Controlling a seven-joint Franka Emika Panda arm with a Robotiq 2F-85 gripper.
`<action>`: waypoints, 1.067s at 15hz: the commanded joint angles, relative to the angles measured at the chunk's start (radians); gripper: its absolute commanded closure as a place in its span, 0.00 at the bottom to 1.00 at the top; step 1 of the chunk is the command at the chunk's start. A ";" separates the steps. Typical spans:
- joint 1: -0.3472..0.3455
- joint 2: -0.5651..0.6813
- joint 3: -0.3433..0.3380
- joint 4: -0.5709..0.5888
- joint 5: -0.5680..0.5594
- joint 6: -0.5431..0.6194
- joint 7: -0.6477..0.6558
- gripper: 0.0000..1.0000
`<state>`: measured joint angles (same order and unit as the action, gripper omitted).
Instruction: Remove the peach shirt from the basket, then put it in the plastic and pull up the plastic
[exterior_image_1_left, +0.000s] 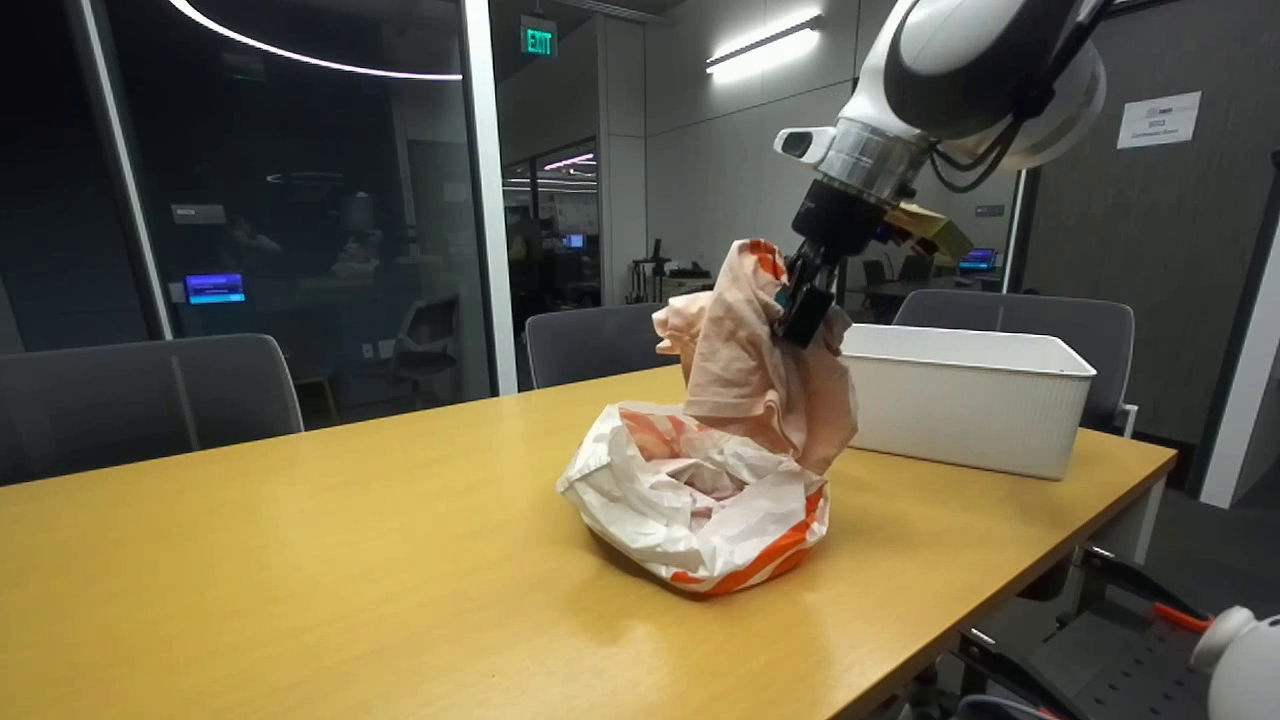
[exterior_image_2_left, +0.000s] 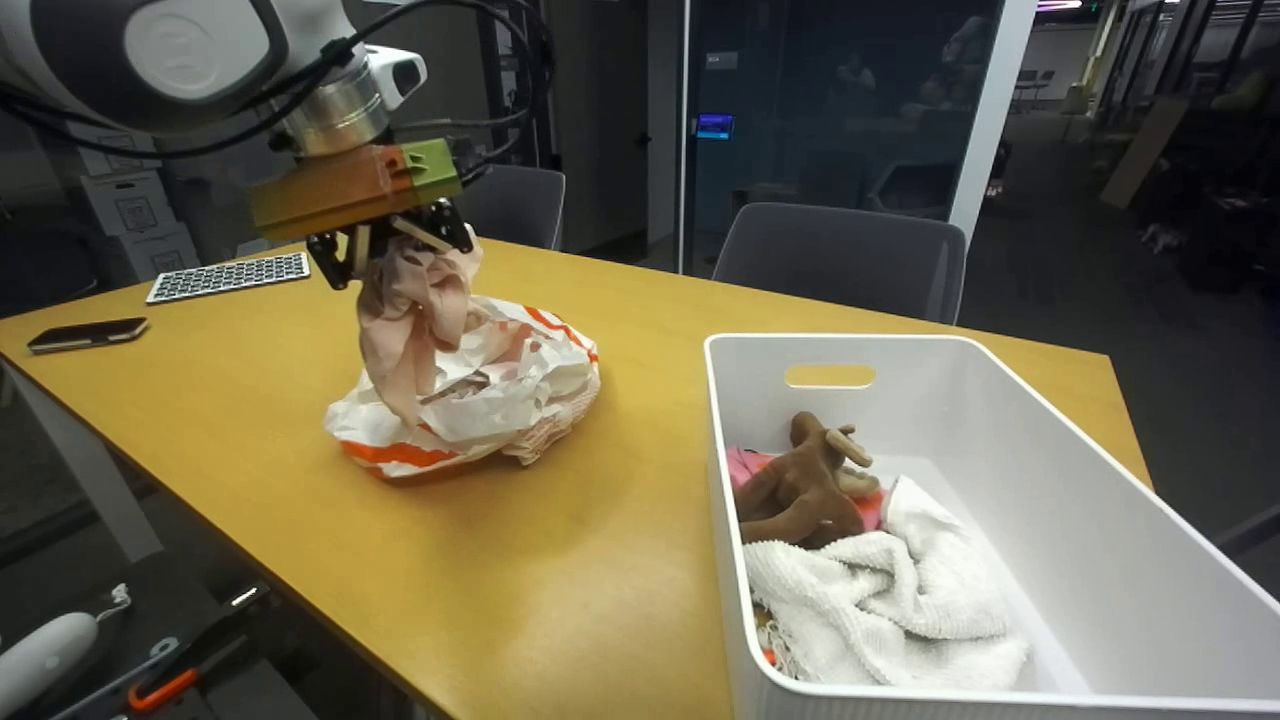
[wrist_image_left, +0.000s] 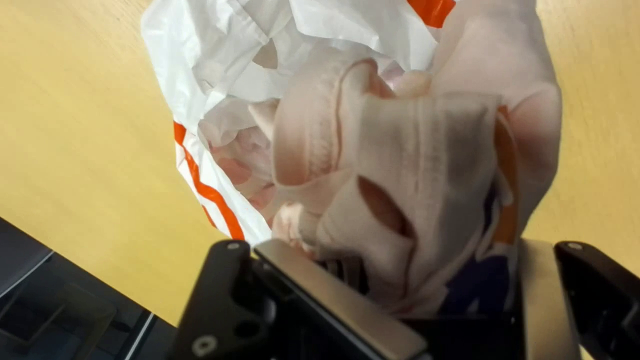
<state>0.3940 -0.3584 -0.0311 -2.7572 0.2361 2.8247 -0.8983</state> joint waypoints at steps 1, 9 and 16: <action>0.013 0.129 -0.022 0.056 -0.028 0.116 -0.033 1.00; -0.108 0.318 0.107 0.137 -0.320 0.287 0.138 1.00; -0.127 0.485 0.098 0.150 -0.125 0.290 0.003 1.00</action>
<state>0.2937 0.0486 0.0432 -2.6372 0.0164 3.0900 -0.8192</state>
